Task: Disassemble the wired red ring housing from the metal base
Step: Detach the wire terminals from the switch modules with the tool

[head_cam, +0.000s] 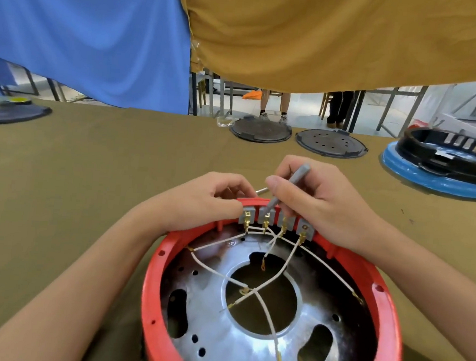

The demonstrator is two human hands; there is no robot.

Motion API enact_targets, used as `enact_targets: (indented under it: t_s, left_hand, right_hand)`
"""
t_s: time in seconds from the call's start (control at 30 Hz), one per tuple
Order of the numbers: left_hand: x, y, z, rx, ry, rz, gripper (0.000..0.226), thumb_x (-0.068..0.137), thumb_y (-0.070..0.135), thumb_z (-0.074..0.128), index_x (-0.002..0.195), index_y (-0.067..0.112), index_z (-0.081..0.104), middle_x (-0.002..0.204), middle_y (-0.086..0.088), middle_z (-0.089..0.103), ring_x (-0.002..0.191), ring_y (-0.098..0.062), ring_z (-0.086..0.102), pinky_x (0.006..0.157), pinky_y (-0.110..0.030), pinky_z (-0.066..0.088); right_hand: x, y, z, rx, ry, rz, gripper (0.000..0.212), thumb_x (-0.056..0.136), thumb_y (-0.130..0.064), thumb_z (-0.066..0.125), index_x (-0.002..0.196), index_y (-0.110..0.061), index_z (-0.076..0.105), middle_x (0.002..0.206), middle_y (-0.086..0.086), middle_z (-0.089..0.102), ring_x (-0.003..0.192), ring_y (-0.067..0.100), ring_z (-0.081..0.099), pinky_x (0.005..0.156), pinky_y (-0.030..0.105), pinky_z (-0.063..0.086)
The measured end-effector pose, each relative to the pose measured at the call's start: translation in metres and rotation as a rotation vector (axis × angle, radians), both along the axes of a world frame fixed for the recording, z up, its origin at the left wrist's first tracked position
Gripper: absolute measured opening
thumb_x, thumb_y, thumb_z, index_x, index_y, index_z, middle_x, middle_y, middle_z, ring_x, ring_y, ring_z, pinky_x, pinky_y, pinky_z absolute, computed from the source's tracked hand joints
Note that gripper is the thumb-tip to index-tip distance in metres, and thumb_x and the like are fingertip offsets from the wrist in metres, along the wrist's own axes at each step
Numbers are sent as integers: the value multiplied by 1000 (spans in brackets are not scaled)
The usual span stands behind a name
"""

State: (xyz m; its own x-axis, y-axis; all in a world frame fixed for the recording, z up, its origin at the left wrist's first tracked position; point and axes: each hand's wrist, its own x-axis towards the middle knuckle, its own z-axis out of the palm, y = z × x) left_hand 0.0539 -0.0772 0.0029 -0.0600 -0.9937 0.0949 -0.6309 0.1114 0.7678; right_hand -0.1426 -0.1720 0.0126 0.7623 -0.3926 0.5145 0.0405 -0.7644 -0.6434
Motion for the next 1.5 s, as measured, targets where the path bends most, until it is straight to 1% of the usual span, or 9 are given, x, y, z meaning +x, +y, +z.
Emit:
enact_targets:
  t_s: [0.17,0.33,0.43,0.53,0.7,0.9,1.03,1.3,1.5]
  left_hand:
    - [0,3,1,44,-12,-6,36,65,37,58,100,35,63,89,4,69,79,-16,66,75,-30,54]
    - [0,5,5,89,-70,-19,33,77,31,66,110,33,60,96,2,70,87,-19,69,87,-42,56]
    - [-2,7,8,78,-150,5,37,75,40,66,111,37,60,104,13,65,93,-6,66,91,-38,54]
    - [-3,8,9,39,-209,15,34,81,38,71,113,39,60,110,17,60,99,-1,61,94,-35,52]
    - [-2,8,10,9,-254,14,33,84,35,73,114,40,59,111,20,59,101,2,59,93,-32,52]
    - [-2,10,10,16,-243,6,37,83,26,74,116,37,59,111,18,60,99,-1,61,92,-32,53]
    - [-4,11,12,28,-244,5,37,84,21,70,116,36,59,111,17,60,100,-2,62,92,-33,53]
    - [-5,12,14,31,-229,23,33,87,20,68,116,34,61,108,17,65,101,-1,63,93,-36,53]
    - [-3,12,15,41,-218,28,31,87,27,71,115,37,61,106,17,67,99,2,62,93,-32,53]
  right_hand:
    - [0,2,2,-84,21,-7,23,95,-30,61,79,-12,62,65,1,61,56,16,56,52,22,42]
    - [0,1,0,-47,13,-58,26,98,-23,59,76,-11,61,59,0,58,52,16,52,53,30,42]
    - [-1,1,0,-15,-7,-72,29,100,-20,57,73,-9,58,55,-5,55,49,8,50,52,20,41]
    - [-1,2,1,-22,23,-77,31,100,-19,56,71,-9,55,55,-1,53,49,10,47,53,24,39]
    - [-2,3,1,-65,-16,-103,33,101,-17,54,70,-7,53,57,4,50,53,9,45,53,18,36]
    - [-1,3,0,-97,41,-83,32,101,-20,54,72,-9,56,58,4,54,53,16,49,54,28,40]
    - [-2,2,0,-45,-24,-68,32,101,-20,54,72,-8,56,56,3,54,50,7,50,53,17,38]
    - [-1,2,0,-86,26,-74,29,101,-20,54,73,-14,57,55,-10,53,53,7,52,54,14,38]
    - [-1,2,1,-86,30,-80,29,101,-19,55,73,-10,58,55,-4,52,52,10,50,54,23,39]
